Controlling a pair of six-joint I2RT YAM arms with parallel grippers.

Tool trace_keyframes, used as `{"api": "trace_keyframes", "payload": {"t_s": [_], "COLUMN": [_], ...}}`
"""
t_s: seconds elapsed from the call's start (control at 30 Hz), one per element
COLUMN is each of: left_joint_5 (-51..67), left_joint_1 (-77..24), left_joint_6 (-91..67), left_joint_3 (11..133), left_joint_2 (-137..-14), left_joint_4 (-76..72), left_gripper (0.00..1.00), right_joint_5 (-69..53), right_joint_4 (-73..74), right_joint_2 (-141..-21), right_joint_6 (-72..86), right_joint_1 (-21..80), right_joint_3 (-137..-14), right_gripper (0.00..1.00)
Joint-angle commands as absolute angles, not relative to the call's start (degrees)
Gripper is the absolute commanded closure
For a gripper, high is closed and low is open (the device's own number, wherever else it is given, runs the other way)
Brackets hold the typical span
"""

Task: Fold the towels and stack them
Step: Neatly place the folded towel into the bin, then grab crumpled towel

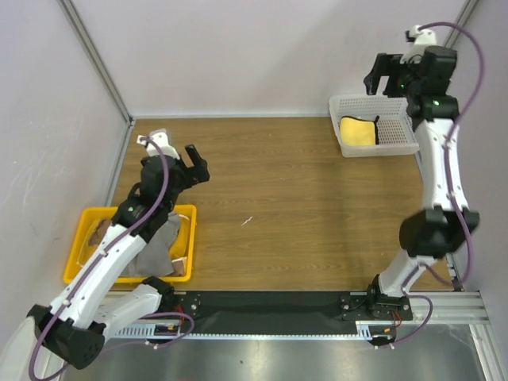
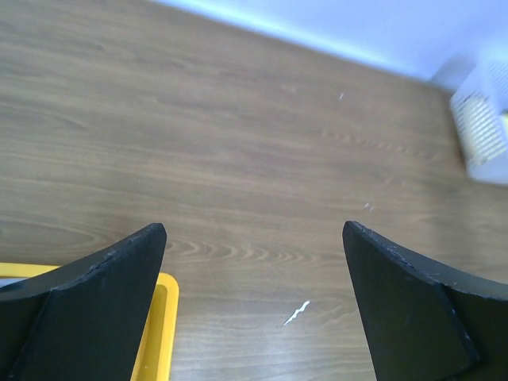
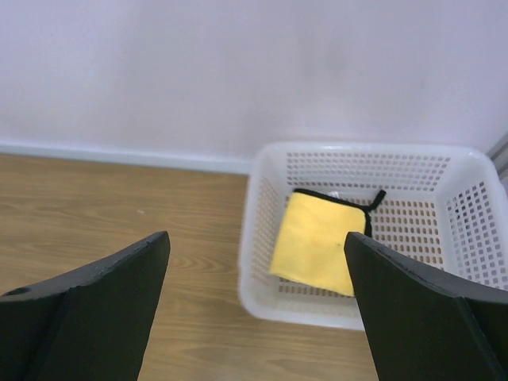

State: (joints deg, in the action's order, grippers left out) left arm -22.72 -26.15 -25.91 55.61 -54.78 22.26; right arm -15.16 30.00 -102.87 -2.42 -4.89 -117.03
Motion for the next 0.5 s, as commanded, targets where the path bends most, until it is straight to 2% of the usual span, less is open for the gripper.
{"api": "trace_keyframes", "payload": {"t_s": [0.0, 0.17, 0.33, 0.47], "left_joint_5": [-20.4, -20.4, -16.7, -7.9], "left_joint_1": [-24.3, -23.5, -18.3, -5.7], "left_joint_6": [-26.5, -27.9, -32.1, -33.8], "left_joint_3": [59.6, 61.3, 59.6, 55.6], "left_joint_2": [-50.9, -45.2, -42.9, -43.6], "left_joint_4": [24.3, 28.6, 34.2, 37.3], "left_gripper": [0.00, 0.00, 0.00, 0.00], "right_joint_5": [-16.2, -16.0, -15.2, -17.3], "right_joint_4": [24.4, 20.2, 20.7, 17.9], "right_joint_2": [-93.6, -79.1, -67.3, -56.9], "right_joint_6": [3.9, 9.0, 14.4, 20.2], "right_joint_1": [-4.2, -3.7, -3.1, -1.9], "right_joint_3": [-104.8, -91.1, -77.9, -65.0], "right_gripper": [0.00, 0.00, 0.00, 0.00]}}
